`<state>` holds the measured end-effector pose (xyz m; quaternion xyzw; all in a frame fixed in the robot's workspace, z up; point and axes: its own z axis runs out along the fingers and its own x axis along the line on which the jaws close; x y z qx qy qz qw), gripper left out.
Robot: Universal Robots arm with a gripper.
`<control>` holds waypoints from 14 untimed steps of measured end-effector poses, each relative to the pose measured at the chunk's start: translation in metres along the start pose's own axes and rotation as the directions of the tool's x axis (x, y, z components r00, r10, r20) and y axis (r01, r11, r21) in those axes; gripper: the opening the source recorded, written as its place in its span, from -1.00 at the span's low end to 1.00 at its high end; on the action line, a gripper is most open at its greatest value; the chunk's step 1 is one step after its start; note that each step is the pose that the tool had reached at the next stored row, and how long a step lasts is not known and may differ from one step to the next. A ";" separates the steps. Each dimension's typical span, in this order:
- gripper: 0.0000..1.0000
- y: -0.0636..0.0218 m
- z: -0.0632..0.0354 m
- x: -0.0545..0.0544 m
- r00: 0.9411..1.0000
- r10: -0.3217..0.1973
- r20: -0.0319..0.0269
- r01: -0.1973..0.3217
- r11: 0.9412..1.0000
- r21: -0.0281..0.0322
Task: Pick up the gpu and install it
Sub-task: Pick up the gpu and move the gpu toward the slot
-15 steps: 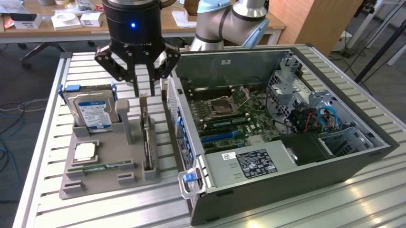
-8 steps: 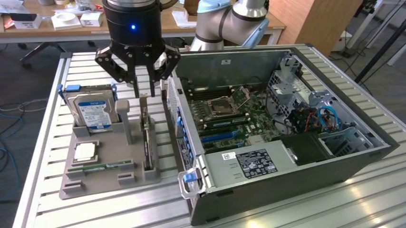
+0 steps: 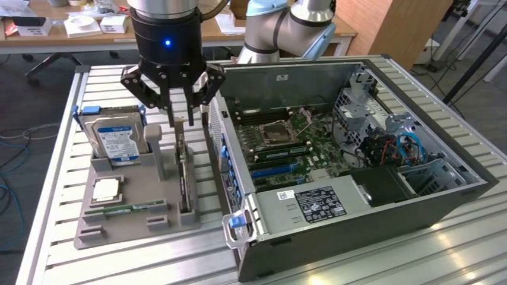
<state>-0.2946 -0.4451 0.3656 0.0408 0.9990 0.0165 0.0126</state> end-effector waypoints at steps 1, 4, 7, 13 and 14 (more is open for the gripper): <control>-0.29 0.0000 0.0004 0.000 1.000 0.000 0.000 0.000 1.000 0.000; -0.29 -0.0001 0.0013 0.000 1.000 0.000 0.000 0.000 1.000 0.000; -0.29 -0.0002 0.0049 0.000 1.000 0.000 0.000 0.000 1.000 0.000; -0.29 -0.0004 0.0111 0.000 1.000 0.000 0.000 0.000 1.000 0.000; -0.29 -0.0004 0.0121 0.000 1.000 0.000 0.000 0.000 1.000 0.000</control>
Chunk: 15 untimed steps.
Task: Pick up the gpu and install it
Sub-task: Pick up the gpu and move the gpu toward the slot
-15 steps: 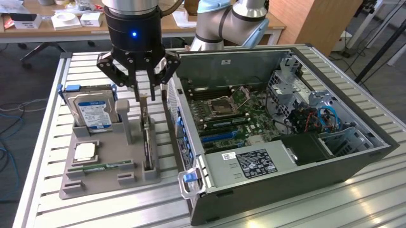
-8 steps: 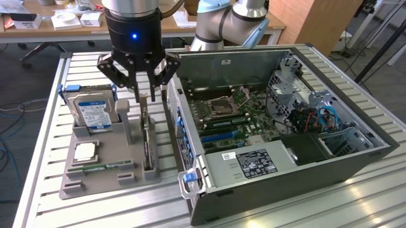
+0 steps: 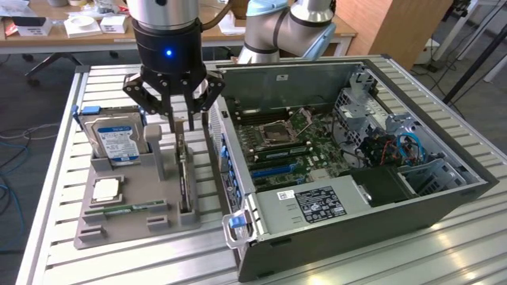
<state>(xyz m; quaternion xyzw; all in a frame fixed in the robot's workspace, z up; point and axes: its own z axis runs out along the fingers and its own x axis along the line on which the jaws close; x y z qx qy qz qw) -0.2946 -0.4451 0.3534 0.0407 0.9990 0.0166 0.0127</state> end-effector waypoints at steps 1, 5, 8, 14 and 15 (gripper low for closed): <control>-0.29 0.0000 0.0008 0.000 1.000 0.000 0.000 0.000 1.000 0.000; -0.29 -0.0002 0.0049 0.000 1.000 0.000 0.000 0.000 1.000 0.000; -0.29 -0.0004 0.0102 0.000 1.000 0.000 0.000 0.000 1.000 0.000; -0.29 -0.0007 0.0195 0.000 1.000 0.000 0.000 0.000 1.000 0.000; -0.29 -0.0007 0.0200 0.000 1.000 0.000 0.000 0.000 1.000 0.000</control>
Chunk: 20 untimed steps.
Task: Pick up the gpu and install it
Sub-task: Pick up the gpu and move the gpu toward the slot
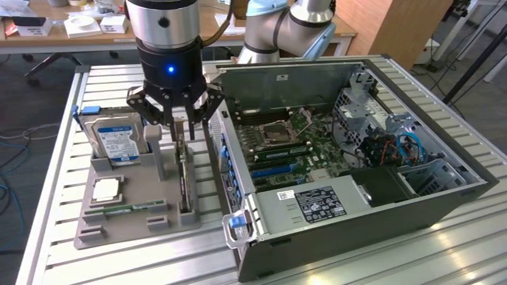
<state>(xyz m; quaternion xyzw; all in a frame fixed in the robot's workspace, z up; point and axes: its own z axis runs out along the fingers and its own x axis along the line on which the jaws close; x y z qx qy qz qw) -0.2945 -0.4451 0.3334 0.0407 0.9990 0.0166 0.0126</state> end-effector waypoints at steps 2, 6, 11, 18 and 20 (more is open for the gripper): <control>-0.29 0.0000 0.0000 0.000 1.000 0.000 0.000 0.000 1.000 0.000; -0.29 -0.0001 0.0022 0.000 1.000 0.000 0.000 0.000 1.000 0.000; -0.29 -0.0003 0.0075 0.000 1.000 0.000 0.000 0.000 1.000 0.000; -0.29 -0.0005 0.0134 0.000 1.000 0.000 0.000 0.000 1.000 0.000; -0.29 -0.0006 0.0167 0.000 1.000 0.000 0.000 0.000 1.000 0.000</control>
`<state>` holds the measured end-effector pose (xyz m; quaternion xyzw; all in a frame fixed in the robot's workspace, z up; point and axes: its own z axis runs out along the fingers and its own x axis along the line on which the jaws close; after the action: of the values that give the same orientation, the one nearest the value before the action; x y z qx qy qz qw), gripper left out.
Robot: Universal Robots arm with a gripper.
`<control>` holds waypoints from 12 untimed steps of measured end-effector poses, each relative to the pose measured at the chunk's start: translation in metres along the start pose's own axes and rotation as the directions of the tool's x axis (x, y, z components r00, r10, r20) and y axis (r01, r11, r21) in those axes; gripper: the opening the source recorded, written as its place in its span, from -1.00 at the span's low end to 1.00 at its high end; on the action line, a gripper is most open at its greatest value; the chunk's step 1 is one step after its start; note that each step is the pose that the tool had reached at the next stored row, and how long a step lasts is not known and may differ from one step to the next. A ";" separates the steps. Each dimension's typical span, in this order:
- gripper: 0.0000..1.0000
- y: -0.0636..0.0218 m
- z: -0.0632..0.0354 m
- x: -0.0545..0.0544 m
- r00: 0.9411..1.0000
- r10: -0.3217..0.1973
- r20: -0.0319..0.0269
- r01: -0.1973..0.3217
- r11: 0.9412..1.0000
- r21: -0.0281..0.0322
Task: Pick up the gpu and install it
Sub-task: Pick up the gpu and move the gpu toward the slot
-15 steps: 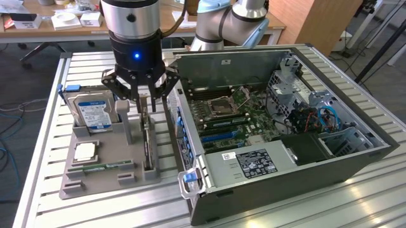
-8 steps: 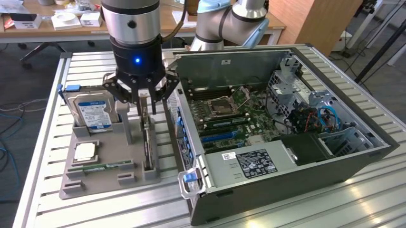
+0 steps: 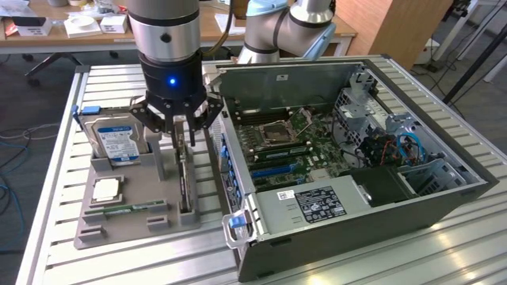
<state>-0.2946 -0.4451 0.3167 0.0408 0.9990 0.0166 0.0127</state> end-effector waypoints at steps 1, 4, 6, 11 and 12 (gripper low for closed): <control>-0.29 -0.0001 0.0016 0.000 1.000 0.000 0.000 0.000 1.000 0.000; -0.29 -0.0002 0.0051 0.000 1.000 0.000 0.000 0.000 1.000 0.000; -0.29 -0.0002 0.0066 0.000 1.000 0.000 0.000 0.000 1.000 0.000; -0.29 -0.0003 0.0086 0.000 1.000 0.000 0.000 0.000 1.000 -0.001; -0.29 -0.0003 0.0099 0.000 1.000 0.000 0.000 0.000 1.000 0.000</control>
<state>-0.2946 -0.4451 0.3068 0.0408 0.9989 0.0168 0.0126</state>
